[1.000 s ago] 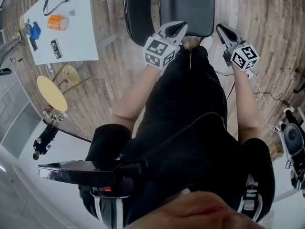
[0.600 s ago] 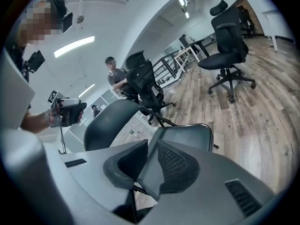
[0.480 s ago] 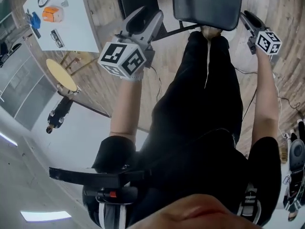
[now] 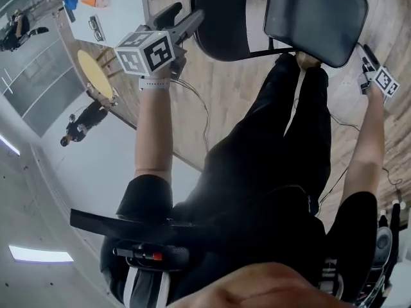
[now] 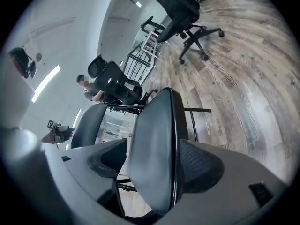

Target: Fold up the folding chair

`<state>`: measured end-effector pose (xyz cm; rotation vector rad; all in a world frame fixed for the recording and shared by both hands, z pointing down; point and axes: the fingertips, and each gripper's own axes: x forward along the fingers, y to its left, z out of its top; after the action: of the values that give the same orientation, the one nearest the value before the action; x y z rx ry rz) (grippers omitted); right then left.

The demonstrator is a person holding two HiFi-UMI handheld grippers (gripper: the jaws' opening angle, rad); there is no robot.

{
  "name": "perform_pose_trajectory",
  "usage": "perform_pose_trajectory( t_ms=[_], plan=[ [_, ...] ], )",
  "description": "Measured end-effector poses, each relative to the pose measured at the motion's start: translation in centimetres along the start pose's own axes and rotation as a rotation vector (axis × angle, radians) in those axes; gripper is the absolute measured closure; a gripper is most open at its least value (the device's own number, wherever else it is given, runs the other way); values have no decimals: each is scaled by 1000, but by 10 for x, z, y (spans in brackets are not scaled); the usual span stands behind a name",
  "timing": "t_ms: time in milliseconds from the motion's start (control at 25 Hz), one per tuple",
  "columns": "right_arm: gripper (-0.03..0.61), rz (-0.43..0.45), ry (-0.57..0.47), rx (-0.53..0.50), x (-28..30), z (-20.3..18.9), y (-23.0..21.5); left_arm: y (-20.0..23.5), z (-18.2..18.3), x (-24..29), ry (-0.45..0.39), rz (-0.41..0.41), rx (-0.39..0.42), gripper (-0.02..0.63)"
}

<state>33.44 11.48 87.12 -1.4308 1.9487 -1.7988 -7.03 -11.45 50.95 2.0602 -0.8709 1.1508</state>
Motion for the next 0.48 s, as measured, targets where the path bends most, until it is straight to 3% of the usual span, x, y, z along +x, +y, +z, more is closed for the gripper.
perform_pose_trajectory(
  t_ms=[120, 200, 320, 480],
  plan=[
    [236, 69, 9, 230, 6, -23, -10, 14, -14, 23, 56, -20, -34, 345],
    [230, 87, 74, 242, 18, -32, -16, 18, -21, 31, 82, -42, -65, 345],
    [227, 82, 146, 162, 39, -30, -30, 20, -24, 40, 112, -63, -78, 345],
    [224, 162, 134, 204, 49, -25, -41, 23, -29, 54, 154, -67, -63, 347]
  ],
)
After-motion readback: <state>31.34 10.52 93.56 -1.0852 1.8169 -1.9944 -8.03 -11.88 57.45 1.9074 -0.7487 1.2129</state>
